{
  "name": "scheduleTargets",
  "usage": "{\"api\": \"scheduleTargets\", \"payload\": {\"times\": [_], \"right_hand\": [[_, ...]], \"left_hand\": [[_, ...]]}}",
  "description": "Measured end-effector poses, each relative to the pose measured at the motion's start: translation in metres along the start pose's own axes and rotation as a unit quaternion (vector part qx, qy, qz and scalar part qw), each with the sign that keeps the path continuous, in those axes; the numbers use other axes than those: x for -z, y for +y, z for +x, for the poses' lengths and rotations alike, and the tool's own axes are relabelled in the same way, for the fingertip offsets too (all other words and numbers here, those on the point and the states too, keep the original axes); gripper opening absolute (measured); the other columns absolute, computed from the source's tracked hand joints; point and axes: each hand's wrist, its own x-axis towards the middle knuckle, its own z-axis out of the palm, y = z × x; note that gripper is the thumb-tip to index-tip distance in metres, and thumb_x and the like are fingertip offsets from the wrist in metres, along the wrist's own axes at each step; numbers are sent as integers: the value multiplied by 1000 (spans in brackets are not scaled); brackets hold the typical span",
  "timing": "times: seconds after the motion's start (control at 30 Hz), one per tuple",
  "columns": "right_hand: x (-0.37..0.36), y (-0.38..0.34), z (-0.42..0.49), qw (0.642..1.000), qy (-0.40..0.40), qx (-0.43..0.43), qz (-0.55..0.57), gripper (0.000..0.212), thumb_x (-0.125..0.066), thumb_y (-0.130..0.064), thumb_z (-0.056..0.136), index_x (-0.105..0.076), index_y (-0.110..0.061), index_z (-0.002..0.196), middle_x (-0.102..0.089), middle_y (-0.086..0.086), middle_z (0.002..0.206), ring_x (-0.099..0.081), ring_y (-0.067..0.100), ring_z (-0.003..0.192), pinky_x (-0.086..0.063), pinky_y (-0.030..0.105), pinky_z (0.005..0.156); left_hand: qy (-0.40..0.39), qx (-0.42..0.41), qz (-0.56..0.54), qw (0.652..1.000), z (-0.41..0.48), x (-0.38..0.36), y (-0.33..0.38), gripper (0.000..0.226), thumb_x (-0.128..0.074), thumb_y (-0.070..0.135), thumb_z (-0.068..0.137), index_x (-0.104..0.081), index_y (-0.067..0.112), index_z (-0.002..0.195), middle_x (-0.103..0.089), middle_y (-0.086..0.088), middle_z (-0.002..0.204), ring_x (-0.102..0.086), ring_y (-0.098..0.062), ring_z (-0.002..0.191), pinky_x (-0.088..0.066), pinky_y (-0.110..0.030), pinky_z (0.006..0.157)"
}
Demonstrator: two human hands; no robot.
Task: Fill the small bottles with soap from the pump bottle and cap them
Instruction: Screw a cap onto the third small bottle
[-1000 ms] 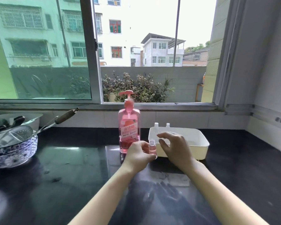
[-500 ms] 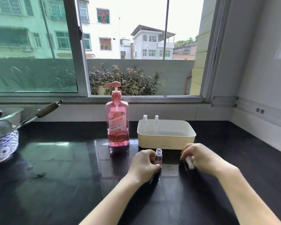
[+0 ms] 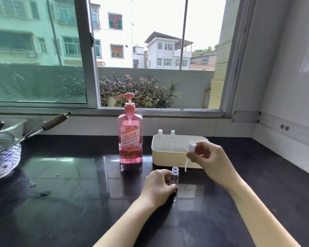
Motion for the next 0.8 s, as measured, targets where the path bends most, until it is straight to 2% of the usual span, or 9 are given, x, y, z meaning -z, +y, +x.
{"api": "scheduleTargets", "payload": {"times": [0.03,0.1,0.27,0.4,0.47,0.6,0.7,0.8], "right_hand": [[-1,-3,2,1000,-4,0,23,11,-74,-18,80,-68,-8,80,-70,11,77,-66,23,69,-54,39,75],[-3,-3,2,998,-10,-7,61,9,-74,-14,80,-68,-7,83,-72,10,79,-67,20,68,-55,43,78],[-8,-4,1,991,16,-16,132,7,-72,-4,80,-68,-4,85,-73,8,81,-68,18,72,-57,36,78],[-13,-4,-1,989,6,-27,146,13,-73,-1,78,-69,-10,87,-74,-1,84,-70,15,79,-56,31,81],[-15,-4,-3,989,-4,-30,142,16,-73,-1,78,-69,-14,87,-75,-1,86,-70,14,80,-56,30,81],[-12,-7,-5,992,-26,-15,125,15,-71,0,79,-68,-10,89,-74,5,88,-68,9,78,-54,22,78],[-9,-9,-7,994,-30,0,104,12,-71,0,79,-69,-7,89,-74,6,87,-68,8,77,-53,19,75],[-4,-9,-9,995,-33,4,92,10,-72,-3,79,-70,-8,88,-74,6,89,-69,13,81,-55,25,79]], "left_hand": [[0,-1,0,1000,0,0,0,5,-64,27,67,-61,31,66,-71,6,71,-60,-5,64,-49,-27,71],[-1,-3,1,1000,0,0,-1,9,-64,26,67,-59,32,62,-69,6,67,-57,-3,62,-47,-25,69],[3,-6,3,1000,0,-1,-1,23,-66,24,69,-52,33,52,-54,12,48,-47,-2,51,-36,-21,58],[7,-10,5,1000,0,-1,-1,29,-67,21,70,-51,35,49,-54,15,45,-47,2,48,-31,-12,52],[4,-11,6,1000,0,-1,-1,26,-67,22,70,-53,34,52,-55,13,48,-48,1,50,-34,-14,55],[7,-10,12,1000,1,-2,-3,3,-63,27,67,-62,24,67,-66,3,63,-57,-10,60,-48,-29,66],[9,-10,9,1000,1,-2,-3,9,-63,27,67,-64,20,73,-69,2,67,-58,-11,62,-49,-28,67],[6,-8,2,1000,0,-1,-3,3,-64,25,68,-63,23,70,-68,5,65,-56,-5,59,-47,-24,66]]}}
